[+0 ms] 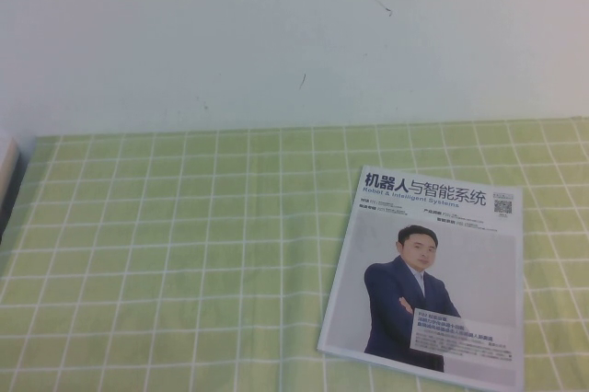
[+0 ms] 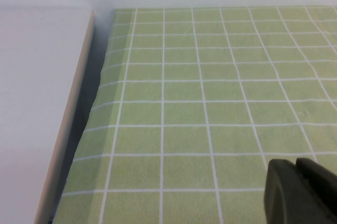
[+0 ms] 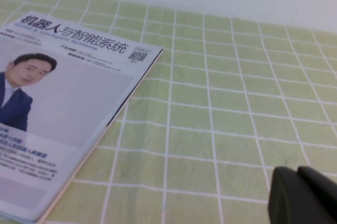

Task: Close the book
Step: 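Close the open booklet and leave it lying on the table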

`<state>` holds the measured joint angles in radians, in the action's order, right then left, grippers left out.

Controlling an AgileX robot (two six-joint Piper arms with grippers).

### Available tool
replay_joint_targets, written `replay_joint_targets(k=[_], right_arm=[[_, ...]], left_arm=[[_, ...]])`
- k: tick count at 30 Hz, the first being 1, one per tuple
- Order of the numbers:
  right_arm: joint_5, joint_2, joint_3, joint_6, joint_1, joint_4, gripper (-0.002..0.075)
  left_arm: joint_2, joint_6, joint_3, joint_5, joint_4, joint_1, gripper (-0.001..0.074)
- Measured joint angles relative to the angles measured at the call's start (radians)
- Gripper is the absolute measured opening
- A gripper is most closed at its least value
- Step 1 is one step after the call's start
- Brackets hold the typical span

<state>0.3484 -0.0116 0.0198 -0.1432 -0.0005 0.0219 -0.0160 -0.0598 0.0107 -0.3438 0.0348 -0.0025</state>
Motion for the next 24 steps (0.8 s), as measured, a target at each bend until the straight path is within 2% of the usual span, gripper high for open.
replay_joint_targets(k=[6, 24], right_arm=[[0.002, 0.000, 0.000, 0.059, 0.000, 0.000, -0.0003], [0.002, 0.000, 0.000, 0.066, 0.000, 0.000, -0.0003]], left_arm=[[0.000, -0.001, 0.000, 0.000, 0.000, 0.000, -0.0004], [0.000, -0.001, 0.000, 0.000, 0.000, 0.000, -0.0004]])
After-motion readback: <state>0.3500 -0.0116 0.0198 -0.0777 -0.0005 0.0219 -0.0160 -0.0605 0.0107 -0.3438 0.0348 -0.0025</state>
